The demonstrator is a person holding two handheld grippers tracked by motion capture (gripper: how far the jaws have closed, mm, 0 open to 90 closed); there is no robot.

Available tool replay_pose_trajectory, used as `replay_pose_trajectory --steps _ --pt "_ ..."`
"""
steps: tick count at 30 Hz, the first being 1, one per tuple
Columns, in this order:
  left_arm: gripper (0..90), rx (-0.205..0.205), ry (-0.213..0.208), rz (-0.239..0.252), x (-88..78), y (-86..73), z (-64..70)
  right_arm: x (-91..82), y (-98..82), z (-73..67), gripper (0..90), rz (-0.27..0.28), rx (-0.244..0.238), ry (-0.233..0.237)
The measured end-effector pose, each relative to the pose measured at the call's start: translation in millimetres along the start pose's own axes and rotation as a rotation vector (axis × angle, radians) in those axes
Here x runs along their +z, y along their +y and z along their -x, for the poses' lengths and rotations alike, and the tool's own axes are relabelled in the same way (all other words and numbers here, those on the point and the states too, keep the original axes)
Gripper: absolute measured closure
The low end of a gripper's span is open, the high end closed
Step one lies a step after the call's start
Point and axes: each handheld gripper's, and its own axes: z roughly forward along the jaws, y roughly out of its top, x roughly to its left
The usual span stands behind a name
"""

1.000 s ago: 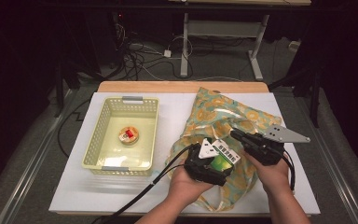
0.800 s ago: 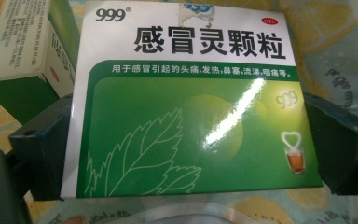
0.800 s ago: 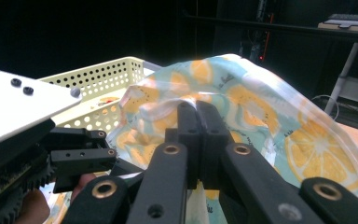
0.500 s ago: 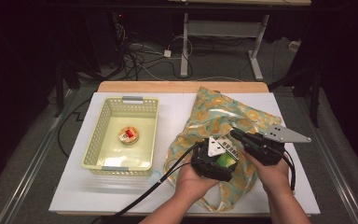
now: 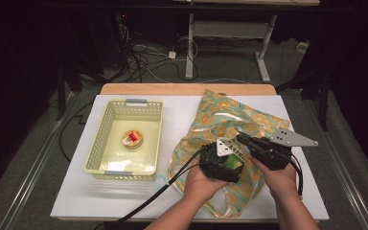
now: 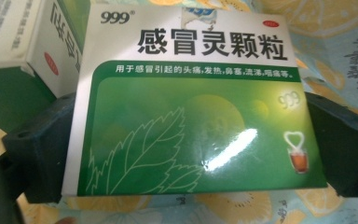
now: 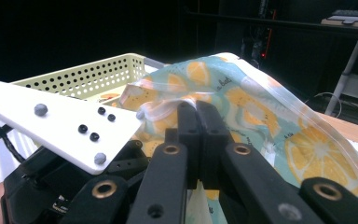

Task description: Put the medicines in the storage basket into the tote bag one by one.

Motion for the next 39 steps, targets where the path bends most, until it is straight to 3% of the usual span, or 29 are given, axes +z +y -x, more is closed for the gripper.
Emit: replay_pose_trajectory --steps 11,22,27,29,31,33,34,36,38,39 --pt "0.0 -0.001 0.026 0.039 -8.9 -3.5 -1.3 1.0 -0.9 -0.6 90.0 -0.003 0.001 0.001" --pt "0.0 0.021 0.013 0.017 -31.5 -15.3 2.0 -0.5 -0.6 0.4 90.0 -0.001 -0.002 0.002" --pt "0.0 0.021 -0.022 0.027 -47.2 -25.8 1.2 -1.9 1.3 -0.9 90.0 0.004 -0.004 0.0" --pt "7.2 0.015 -0.044 0.035 -50.5 -30.1 -0.1 -1.7 1.4 -0.7 90.0 0.004 -0.001 -0.001" --pt "19.9 0.004 -0.068 0.035 -50.6 -33.1 -1.9 -1.6 1.3 -0.7 90.0 0.001 0.002 -0.004" --pt "37.8 0.018 -0.087 0.019 -48.2 -34.7 -2.7 -1.7 1.3 -0.8 90.0 0.001 -0.003 -0.005" --pt "52.4 0.034 -0.084 0.014 -46.5 -35.4 -2.5 -2.0 1.4 -1.0 90.0 0.0 -0.005 -0.004" --pt "71.6 0.039 -0.085 -0.009 -40.9 -35.2 -3.4 -2.6 1.8 -1.3 90.0 0.001 -0.002 -0.004" --pt "85.4 0.035 -0.084 -0.028 -35.0 -34.0 -3.4 -3.2 1.9 -0.8 90.0 0.004 -0.004 -0.003" --pt "87.7 0.035 -0.079 -0.034 -32.5 -32.8 -3.9 -3.3 1.9 -0.4 90.0 0.004 -0.006 -0.005"
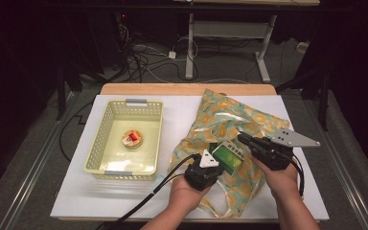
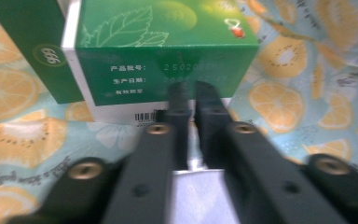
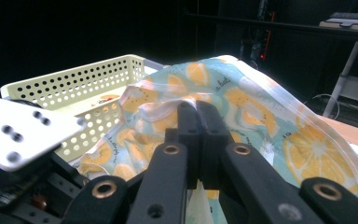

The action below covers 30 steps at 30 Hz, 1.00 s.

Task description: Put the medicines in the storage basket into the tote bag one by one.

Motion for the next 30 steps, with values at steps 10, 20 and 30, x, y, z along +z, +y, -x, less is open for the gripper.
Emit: replay_pose_trajectory --steps 10,20,30 --pt "87.9 0.007 0.095 -0.003 28.5 21.9 -3.6 0.9 -0.3 0.5 90.0 0.002 0.008 0.0" --pt "87.9 -0.006 0.175 0.002 61.2 41.4 -3.0 0.5 -1.7 4.5 90.0 0.002 0.015 -0.006" --pt "87.8 0.01 0.138 0.003 55.9 39.1 0.0 -1.0 -2.8 7.6 90.0 0.004 0.022 -0.011"
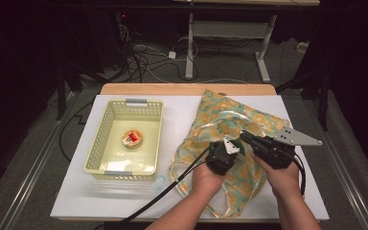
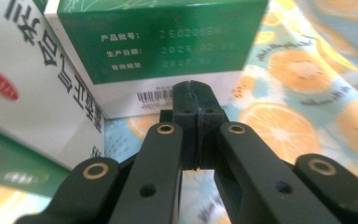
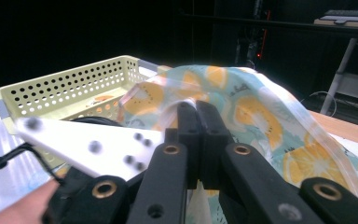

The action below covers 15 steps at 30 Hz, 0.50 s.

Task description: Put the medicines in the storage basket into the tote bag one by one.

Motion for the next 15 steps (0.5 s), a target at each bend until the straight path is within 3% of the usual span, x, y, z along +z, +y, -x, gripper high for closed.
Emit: replay_pose_trajectory --steps 6,15 --pt "87.9 -0.031 -0.083 0.025 -23.4 -11.2 -1.6 1.3 -0.6 -1.3 90.0 -0.008 -0.002 -0.004" --pt "87.8 -0.006 -0.125 0.056 -65.9 -36.2 -4.9 1.5 -1.7 -0.9 90.0 -0.013 -0.006 -0.007"
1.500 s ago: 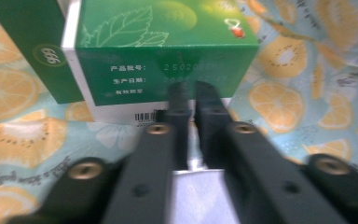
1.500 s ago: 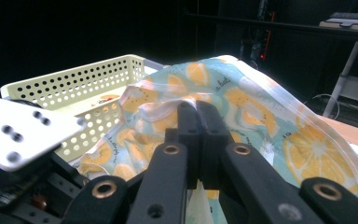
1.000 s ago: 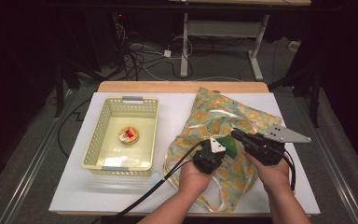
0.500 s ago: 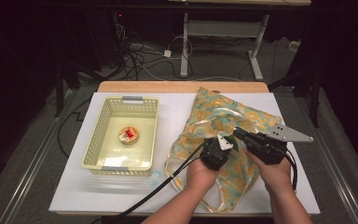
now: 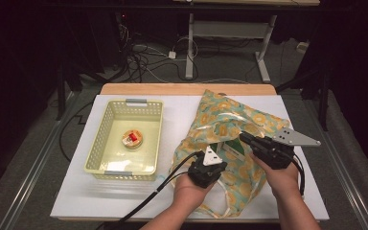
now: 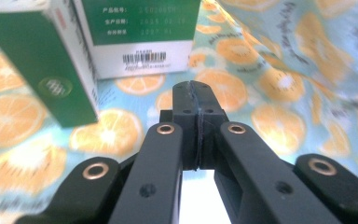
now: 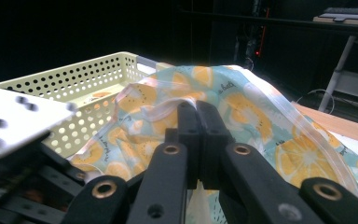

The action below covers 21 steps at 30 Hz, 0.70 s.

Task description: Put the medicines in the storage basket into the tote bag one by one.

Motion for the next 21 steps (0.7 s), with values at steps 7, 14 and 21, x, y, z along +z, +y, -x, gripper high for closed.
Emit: replay_pose_trajectory --steps 7,14,21 --pt "87.7 -0.001 0.005 0.003 -30.7 -16.4 -4.8 1.1 -0.4 -1.5 90.0 -0.006 -0.008 0.002" --pt "87.7 -0.022 -0.002 0.024 -65.0 -26.5 -13.9 2.4 -0.9 -3.2 90.0 -0.01 -0.012 0.004" --pt "87.5 -0.035 0.042 0.05 -100.1 -32.8 -28.2 1.8 -1.1 -3.3 90.0 -0.011 -0.01 0.002"
